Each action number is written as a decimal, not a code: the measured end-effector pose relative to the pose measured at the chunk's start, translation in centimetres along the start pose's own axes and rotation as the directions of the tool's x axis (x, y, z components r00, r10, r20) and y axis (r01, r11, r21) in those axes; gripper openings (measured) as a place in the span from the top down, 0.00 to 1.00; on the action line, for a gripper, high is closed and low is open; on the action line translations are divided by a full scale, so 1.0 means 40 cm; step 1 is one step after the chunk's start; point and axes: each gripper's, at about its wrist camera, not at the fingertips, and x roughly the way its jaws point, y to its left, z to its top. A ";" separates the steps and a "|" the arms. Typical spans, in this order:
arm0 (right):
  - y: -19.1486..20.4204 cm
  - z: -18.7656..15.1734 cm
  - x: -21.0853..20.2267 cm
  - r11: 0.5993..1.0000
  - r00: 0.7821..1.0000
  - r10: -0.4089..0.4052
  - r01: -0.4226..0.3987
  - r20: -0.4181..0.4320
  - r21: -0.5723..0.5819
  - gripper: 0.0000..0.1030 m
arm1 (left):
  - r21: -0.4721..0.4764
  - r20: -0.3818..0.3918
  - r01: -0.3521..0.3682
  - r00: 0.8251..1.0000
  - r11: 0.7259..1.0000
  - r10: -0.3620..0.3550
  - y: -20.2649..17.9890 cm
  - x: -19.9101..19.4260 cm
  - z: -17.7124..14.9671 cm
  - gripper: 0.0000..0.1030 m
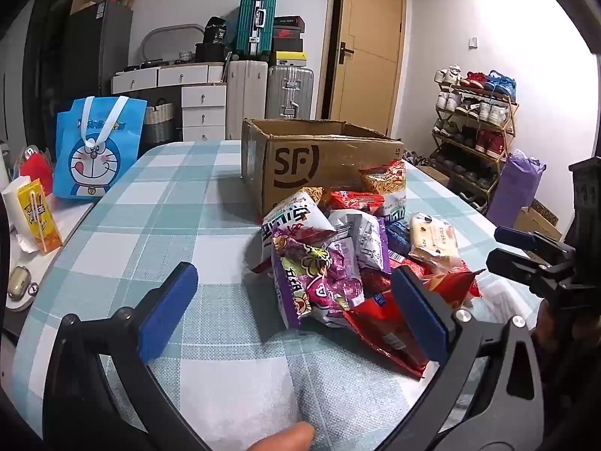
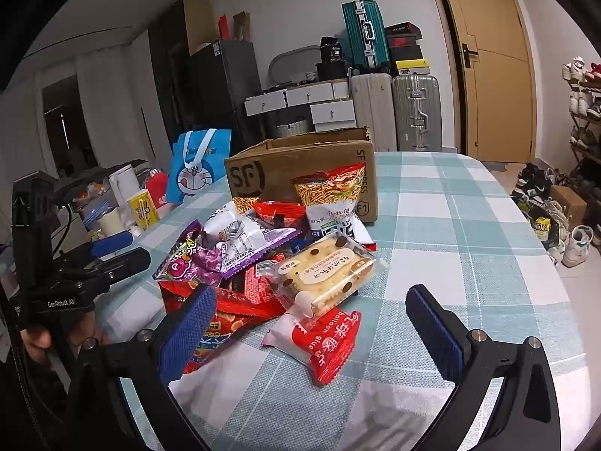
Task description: Organize snacks
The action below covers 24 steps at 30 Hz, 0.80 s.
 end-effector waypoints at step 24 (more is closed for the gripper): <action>0.001 -0.003 0.006 1.000 1.000 0.001 -0.001 -0.003 0.003 0.01 | 0.014 0.005 0.004 1.000 1.000 -0.004 0.012 -0.010 -0.001 0.00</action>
